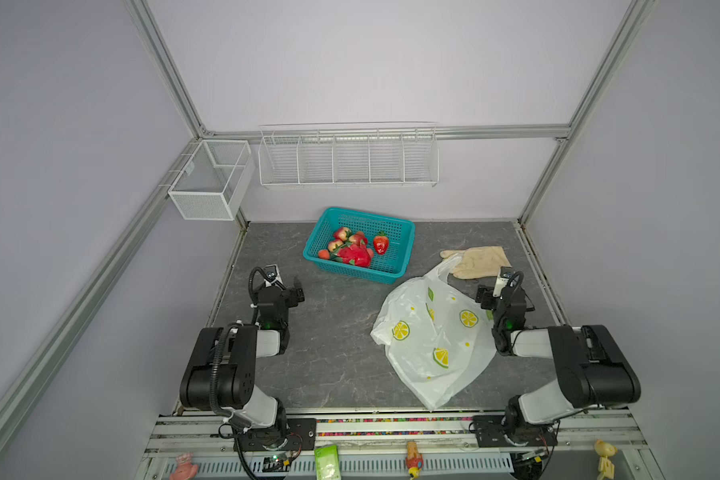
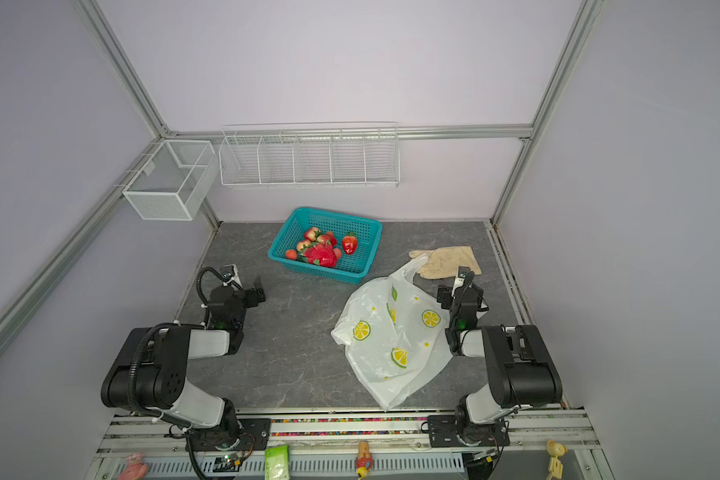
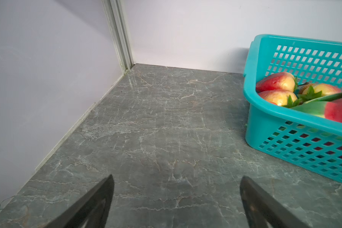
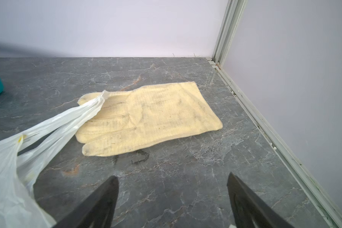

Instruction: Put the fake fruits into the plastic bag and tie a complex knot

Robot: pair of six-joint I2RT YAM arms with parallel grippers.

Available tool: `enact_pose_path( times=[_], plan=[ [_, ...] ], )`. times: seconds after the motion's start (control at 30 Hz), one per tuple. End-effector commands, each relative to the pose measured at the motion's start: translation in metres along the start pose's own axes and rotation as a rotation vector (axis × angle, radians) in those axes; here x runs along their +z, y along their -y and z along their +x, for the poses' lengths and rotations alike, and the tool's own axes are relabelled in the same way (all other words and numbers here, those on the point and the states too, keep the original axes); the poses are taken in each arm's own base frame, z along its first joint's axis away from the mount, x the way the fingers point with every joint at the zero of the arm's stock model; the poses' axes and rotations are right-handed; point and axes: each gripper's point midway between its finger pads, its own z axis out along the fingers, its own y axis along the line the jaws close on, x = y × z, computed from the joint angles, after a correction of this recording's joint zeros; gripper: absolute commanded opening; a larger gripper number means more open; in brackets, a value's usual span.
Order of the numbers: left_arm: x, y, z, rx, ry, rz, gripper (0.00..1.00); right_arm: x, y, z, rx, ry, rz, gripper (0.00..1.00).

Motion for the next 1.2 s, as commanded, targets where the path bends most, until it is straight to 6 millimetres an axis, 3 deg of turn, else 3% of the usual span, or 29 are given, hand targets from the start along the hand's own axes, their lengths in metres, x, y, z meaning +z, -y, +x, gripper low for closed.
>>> enact_pose_path(
  times=[0.0, 0.63, 0.77, 0.83, 0.87, 0.97, 1.0, 1.07, 1.17],
  plan=[
    [-0.001, 0.0, -0.004, -0.01, 0.017, 0.006, 0.99, -0.001, 0.003, 0.002, -0.015, 0.005, 0.01, 0.89],
    [-0.001, -0.002, -0.006, -0.016, 0.024, -0.009, 0.99, -0.002, 0.003, 0.001, -0.015, 0.007, 0.01, 0.89],
    [-0.016, -0.013, -0.031, -0.043, 0.057, -0.059, 0.99, -0.012, -0.003, -0.015, -0.055, 0.047, 0.021, 0.89],
    [-0.025, -0.017, -0.047, -0.066, 0.038, -0.084, 0.99, -0.024, 0.005, -0.03, -0.063, 0.052, 0.103, 0.89],
    [-0.03, -0.023, -0.057, -0.105, 0.033, -0.113, 0.99, -0.031, 0.011, -0.038, -0.052, 0.057, 0.141, 0.89],
    [-0.043, -0.027, -0.079, -0.263, -0.018, -0.139, 0.99, -0.062, 0.055, -0.055, 0.149, 0.041, 0.359, 0.89],
    [-0.046, -0.016, -0.083, -0.316, -0.052, -0.082, 1.0, -0.07, 0.06, -0.054, 0.224, 0.003, 0.367, 0.89],
    [-0.052, 0.027, -0.088, -0.331, -0.107, 0.156, 0.96, -0.075, 0.042, -0.051, 0.297, -0.069, 0.249, 0.89],
    [-0.069, 0.093, -0.078, -0.387, -0.21, 0.397, 0.96, -0.071, -0.031, -0.044, 0.285, -0.237, -0.109, 0.89]
  ],
)
